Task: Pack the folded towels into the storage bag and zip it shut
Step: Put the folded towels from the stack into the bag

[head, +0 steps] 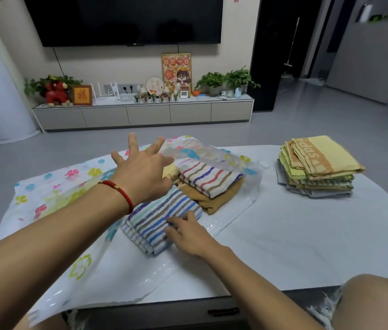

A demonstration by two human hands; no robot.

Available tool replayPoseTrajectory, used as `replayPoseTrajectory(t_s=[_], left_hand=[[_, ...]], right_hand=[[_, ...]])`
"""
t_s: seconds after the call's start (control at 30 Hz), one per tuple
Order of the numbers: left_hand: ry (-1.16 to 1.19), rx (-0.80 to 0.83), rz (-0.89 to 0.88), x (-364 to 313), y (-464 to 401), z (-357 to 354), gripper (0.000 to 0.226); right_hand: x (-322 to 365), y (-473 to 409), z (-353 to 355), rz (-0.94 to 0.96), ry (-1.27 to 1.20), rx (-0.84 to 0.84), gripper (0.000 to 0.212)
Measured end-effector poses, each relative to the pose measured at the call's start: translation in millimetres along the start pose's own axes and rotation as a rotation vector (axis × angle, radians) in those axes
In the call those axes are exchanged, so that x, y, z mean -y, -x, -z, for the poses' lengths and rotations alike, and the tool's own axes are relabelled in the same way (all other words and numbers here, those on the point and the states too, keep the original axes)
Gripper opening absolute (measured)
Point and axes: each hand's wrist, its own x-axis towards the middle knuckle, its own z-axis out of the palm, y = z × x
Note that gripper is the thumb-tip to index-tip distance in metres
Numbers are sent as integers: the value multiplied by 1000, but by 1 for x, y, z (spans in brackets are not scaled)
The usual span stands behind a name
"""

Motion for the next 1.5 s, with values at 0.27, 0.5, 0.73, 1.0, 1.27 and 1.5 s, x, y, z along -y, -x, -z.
replayPoseTrajectory(t_s=[0.27, 0.5, 0.73, 1.0, 1.27, 1.5], left_hand=[[-3, -88, -137, -42, -30, -17, 51], [-162, -162, -181, -58, -66, -23, 42], [-188, -176, -159, -64, -90, -35, 47], [-435, -269, -216, -63, -92, -37, 40], [-403, -213, -83, -39, -58, -32, 52], [-333, -3, 58, -2, -20, -15, 48]], right_hand=[[-104, 55, 160, -132, 49, -510, 19], [-234, 57, 293, -555, 361, -934, 30], [-283, 14, 331, -881, 281, -675, 41], [-273, 17, 361, -679, 153, -720, 46], [-214, 80, 342, -509, -849, -403, 29], [-114, 141, 255, -302, -802, -115, 37]])
